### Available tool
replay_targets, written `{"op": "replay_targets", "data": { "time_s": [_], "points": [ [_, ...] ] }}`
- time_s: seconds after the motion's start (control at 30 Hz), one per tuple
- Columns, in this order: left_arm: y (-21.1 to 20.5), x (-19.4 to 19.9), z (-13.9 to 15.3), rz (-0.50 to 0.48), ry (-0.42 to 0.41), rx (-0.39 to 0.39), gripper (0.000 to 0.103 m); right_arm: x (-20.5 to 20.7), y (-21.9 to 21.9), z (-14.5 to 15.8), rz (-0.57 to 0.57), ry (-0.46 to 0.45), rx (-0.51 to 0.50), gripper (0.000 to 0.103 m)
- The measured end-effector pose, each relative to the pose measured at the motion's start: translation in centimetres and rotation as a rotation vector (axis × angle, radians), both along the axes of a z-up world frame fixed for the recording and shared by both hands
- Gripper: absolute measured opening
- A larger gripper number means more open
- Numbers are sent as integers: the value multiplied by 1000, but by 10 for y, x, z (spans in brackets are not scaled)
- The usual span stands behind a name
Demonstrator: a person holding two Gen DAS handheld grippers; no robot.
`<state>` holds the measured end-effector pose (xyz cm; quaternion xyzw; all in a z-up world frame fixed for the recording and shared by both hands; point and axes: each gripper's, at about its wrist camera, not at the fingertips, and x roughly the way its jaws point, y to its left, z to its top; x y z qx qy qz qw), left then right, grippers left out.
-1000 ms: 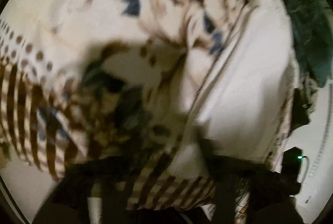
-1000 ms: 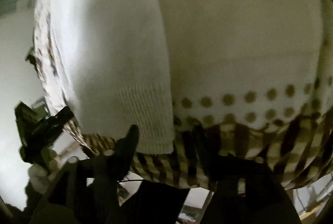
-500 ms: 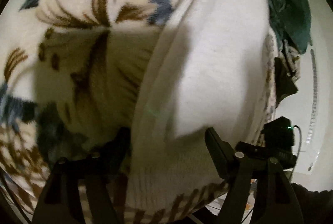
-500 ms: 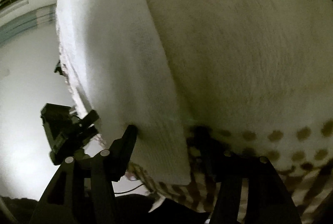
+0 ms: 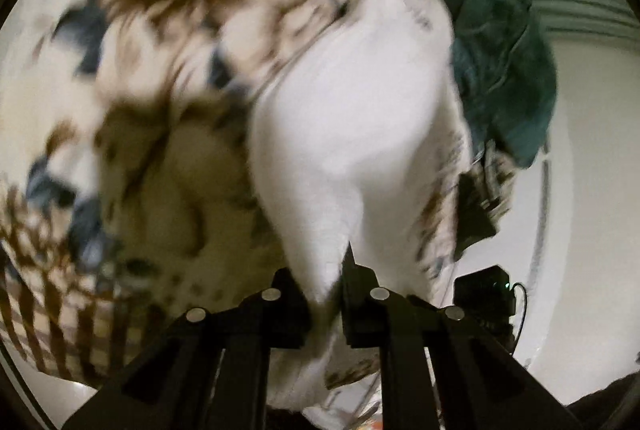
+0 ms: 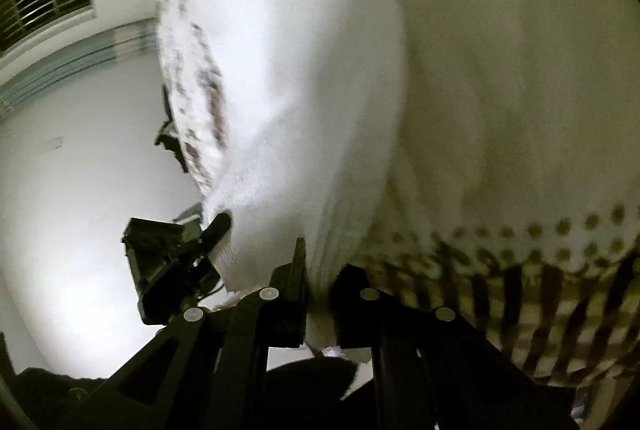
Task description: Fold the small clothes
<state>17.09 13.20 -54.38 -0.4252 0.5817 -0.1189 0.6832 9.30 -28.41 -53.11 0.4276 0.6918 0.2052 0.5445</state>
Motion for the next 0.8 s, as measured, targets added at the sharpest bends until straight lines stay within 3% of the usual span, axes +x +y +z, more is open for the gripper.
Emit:
{"op": "replay_targets", "data": {
  "time_s": [0.13, 0.33, 0.47, 0.6, 0.63, 0.67, 0.7, 0.73, 0.8],
  "points": [
    [1, 61, 34, 31, -81, -29, 10, 61, 8, 45, -16, -95, -17, 9],
    [3, 182, 48, 45, -170, -43, 10, 193, 2, 94, -36, -275, -106, 9],
    [-7, 282, 30, 57, -164, -45, 10, 303, -12, 96, -94, -336, -174, 9],
    [-3, 364, -8, 72, -101, -119, 18, 403, -22, 65, -134, -312, -204, 12],
    [1, 369, -11, 81, -101, -144, 24, 422, -20, 53, -154, -297, -200, 16],
    [6, 379, -15, 106, -107, -171, 39, 432, -24, 45, -174, -285, -195, 27],
    [13, 382, -14, 130, -115, -190, 51, 443, -28, 38, -196, -273, -179, 40],
    [21, 385, -13, 165, -132, -218, 67, 447, -37, 33, -233, -274, -152, 60],
    [36, 381, -9, 202, -169, -241, 67, 443, -48, 37, -283, -313, -143, 62]
  ]
}}
